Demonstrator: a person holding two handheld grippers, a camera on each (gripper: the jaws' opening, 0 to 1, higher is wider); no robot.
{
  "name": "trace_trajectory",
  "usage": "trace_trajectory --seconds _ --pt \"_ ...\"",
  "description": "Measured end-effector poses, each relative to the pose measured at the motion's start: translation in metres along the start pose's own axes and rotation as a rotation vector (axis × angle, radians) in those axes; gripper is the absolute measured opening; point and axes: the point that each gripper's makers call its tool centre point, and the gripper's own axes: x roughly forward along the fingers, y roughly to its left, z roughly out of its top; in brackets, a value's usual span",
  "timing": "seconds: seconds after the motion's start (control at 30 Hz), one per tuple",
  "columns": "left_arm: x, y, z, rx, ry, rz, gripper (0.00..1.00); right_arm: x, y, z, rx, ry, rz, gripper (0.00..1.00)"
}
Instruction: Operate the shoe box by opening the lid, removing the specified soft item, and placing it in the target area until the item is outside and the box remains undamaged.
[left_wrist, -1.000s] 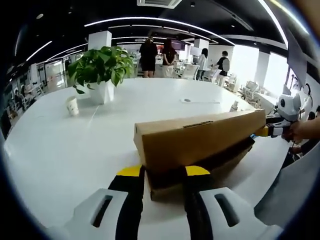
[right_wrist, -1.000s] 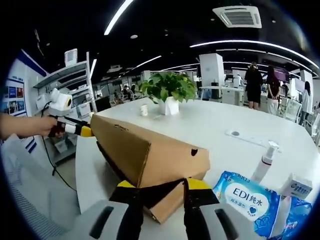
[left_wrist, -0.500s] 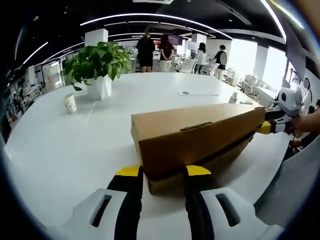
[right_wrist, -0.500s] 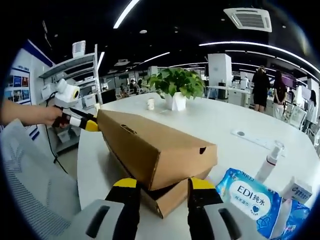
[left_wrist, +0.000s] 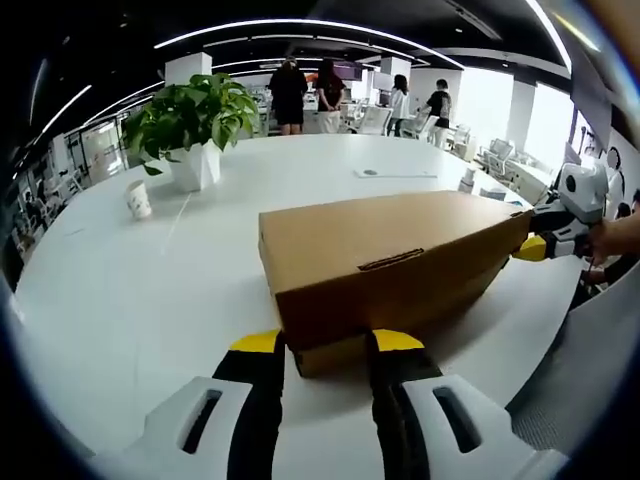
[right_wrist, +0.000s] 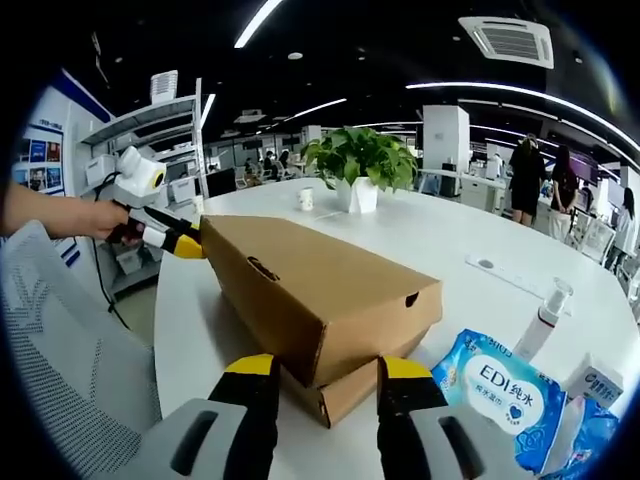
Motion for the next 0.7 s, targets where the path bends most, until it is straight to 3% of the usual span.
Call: trace_trajectory --seconds 0.7 --pt "0.010 0.002 -0.017 0.050 0.060 0.016 0.32 0.005 0.002 -0.016 -0.044 0.058 -0.014 0.35"
